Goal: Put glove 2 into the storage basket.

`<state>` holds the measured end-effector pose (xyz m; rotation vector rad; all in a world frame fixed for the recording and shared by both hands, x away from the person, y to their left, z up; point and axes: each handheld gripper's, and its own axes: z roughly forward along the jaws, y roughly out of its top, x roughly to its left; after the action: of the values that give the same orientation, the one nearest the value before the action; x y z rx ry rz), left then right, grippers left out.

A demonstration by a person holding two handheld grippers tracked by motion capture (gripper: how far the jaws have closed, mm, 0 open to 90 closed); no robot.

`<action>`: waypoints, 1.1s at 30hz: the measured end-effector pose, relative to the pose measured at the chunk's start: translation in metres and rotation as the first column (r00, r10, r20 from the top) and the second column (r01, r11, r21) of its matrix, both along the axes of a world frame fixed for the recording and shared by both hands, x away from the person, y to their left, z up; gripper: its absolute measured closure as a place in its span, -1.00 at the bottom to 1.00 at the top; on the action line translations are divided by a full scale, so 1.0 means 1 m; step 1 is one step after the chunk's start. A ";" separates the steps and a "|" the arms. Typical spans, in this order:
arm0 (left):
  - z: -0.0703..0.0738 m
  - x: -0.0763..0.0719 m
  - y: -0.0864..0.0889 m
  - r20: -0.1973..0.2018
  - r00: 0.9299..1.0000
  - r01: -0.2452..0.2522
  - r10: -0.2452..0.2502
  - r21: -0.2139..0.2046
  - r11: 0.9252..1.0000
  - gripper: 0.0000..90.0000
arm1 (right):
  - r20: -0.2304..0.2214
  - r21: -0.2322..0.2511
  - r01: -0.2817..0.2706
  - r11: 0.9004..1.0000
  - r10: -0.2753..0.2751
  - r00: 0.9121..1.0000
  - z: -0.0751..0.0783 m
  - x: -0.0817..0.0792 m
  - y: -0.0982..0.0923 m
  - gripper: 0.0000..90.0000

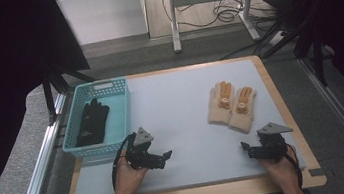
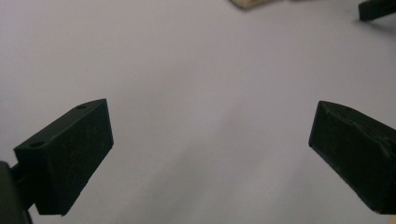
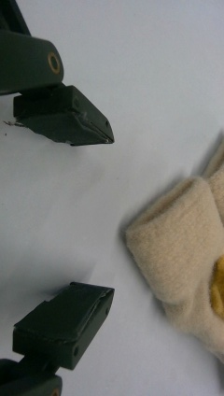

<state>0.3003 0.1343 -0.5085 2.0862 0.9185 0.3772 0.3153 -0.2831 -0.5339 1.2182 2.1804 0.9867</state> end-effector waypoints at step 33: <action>-0.042 -0.013 0.010 -0.080 0.994 -0.070 0.077 0.085 0.994 -0.99 | -0.019 0.064 -0.017 0.998 0.018 1.000 0.020 0.001 -0.004 0.02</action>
<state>0.2876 0.1441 -0.5505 2.1613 1.0478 0.3743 0.3164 -0.2874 -0.5137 1.2438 2.1934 1.0635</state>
